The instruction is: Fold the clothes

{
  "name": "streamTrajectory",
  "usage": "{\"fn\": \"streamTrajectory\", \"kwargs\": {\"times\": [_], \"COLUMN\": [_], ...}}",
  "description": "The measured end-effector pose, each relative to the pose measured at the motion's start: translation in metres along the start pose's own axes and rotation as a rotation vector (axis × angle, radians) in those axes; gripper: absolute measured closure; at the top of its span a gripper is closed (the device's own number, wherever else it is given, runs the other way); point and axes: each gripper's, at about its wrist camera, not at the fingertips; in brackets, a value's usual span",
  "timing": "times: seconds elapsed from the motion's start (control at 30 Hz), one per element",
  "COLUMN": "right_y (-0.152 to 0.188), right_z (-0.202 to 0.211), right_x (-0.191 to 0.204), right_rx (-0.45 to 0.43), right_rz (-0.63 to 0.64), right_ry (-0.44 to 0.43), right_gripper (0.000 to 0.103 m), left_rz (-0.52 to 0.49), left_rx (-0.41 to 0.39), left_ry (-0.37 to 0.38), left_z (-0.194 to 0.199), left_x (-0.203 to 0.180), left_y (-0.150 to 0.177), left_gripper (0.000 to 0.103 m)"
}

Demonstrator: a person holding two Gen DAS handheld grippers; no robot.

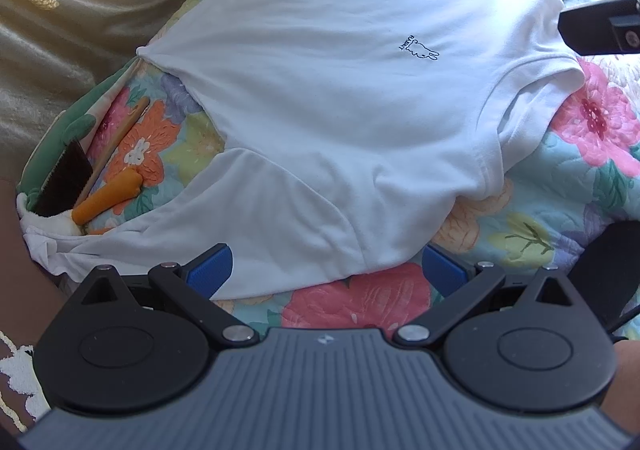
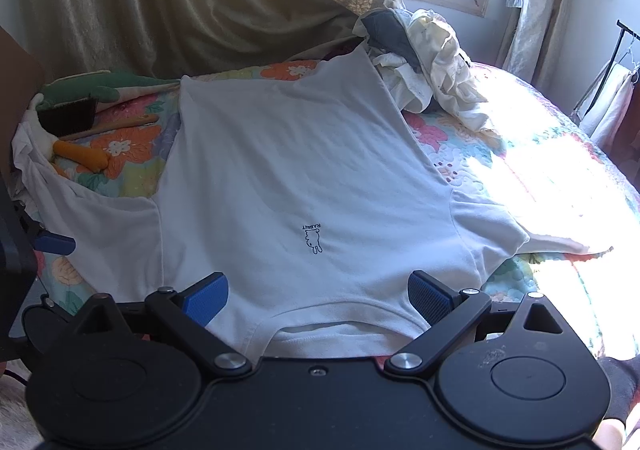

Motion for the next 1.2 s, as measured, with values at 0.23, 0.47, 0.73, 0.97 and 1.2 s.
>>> {"fn": "streamTrajectory", "kwargs": {"times": [0.23,0.47,0.73,0.97,1.2], "right_y": [0.002,0.001,-0.002,0.001,0.000], "right_z": [0.000,0.001,0.002,0.002,0.004], "right_x": [-0.001,-0.001,-0.008,-0.009,-0.009], "right_rx": [-0.005,-0.011,-0.026,-0.017,-0.024], "right_rz": [0.005,0.001,-0.046,-0.043,-0.031], "right_ry": [0.002,0.012,0.012,0.010,0.010], "right_gripper": [0.004,0.004,0.004,0.004,0.004], "left_rz": [0.012,0.007,0.028,0.043,0.041], "left_rx": [-0.011,-0.102,-0.199,-0.205,-0.208], "left_ry": [0.006,0.008,0.024,0.018,0.019], "left_z": [0.004,0.020,0.037,0.038,0.039], "left_x": [0.003,0.006,0.011,0.014,0.012], "left_y": [0.002,-0.010,-0.022,-0.019,-0.018], "left_gripper": [0.000,0.000,0.000,0.000,0.000]}}
Point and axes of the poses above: each gripper's, at about its wrist camera, not at the fingertips, and z roughly against the way its jaws point, x to its left, y to its underside, and after that the axes turned 10 degrees about -x, right-handed
